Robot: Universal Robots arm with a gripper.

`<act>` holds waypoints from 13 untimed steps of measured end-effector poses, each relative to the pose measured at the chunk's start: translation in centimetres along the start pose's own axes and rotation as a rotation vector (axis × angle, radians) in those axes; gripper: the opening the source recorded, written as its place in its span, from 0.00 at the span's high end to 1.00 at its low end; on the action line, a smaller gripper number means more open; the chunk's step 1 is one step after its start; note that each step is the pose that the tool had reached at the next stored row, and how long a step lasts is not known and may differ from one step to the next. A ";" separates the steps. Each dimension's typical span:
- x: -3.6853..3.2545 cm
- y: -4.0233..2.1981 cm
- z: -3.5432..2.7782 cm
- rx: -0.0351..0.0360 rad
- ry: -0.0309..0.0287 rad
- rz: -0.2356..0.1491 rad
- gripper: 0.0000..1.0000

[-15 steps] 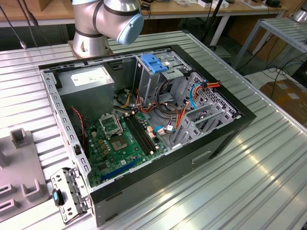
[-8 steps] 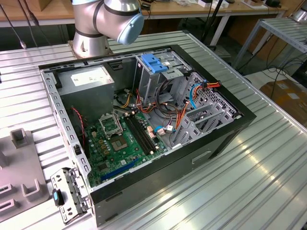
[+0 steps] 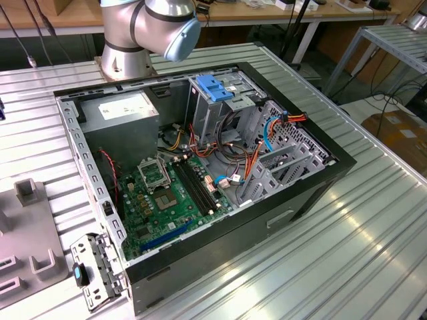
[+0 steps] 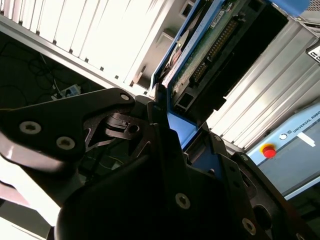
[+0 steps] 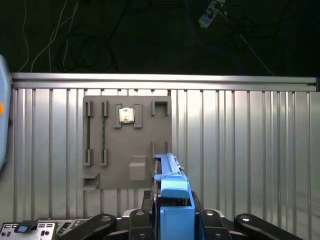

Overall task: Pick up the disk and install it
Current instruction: 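Pick up the disk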

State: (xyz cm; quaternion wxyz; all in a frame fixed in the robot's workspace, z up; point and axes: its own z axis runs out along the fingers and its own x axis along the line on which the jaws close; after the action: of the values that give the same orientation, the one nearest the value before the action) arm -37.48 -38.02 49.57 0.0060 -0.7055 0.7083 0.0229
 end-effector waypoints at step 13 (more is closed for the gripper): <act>0.03 -1.93 -0.01 0.0000 0.0001 0.000 0.63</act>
State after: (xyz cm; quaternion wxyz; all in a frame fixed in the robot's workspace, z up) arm -35.55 -38.06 49.53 0.0059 -0.7055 0.7083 0.0229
